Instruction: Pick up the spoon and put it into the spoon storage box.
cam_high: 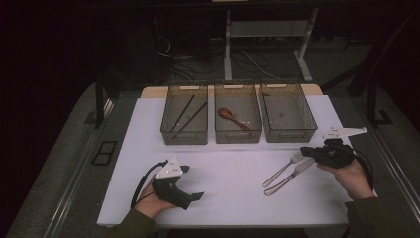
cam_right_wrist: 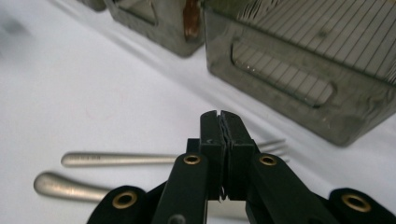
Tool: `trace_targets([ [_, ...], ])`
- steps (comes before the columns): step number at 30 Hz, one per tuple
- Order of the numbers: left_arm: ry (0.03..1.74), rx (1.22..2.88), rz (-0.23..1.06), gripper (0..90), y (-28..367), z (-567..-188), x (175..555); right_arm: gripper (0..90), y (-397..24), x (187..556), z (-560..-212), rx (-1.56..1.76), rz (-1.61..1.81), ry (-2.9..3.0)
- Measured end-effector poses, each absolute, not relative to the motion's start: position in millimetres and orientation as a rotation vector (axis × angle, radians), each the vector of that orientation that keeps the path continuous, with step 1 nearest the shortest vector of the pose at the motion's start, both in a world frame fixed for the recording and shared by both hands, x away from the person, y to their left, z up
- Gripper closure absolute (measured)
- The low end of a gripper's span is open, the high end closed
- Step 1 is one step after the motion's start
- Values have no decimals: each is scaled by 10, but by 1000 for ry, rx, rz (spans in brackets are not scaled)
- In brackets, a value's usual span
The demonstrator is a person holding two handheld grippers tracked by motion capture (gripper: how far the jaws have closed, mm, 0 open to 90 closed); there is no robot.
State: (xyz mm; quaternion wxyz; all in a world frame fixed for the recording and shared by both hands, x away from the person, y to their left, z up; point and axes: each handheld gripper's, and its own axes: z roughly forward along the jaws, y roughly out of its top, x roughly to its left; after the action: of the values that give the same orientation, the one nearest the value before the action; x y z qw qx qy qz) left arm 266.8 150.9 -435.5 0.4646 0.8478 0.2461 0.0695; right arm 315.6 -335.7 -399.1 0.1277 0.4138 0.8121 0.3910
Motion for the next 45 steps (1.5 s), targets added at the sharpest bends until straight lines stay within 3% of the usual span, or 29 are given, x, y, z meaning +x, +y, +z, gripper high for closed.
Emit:
trace_targets([
  [45,599,2096,165,0,1492,-4364,2666,900,-3096,3294,-4391,1155,802,2543],
])
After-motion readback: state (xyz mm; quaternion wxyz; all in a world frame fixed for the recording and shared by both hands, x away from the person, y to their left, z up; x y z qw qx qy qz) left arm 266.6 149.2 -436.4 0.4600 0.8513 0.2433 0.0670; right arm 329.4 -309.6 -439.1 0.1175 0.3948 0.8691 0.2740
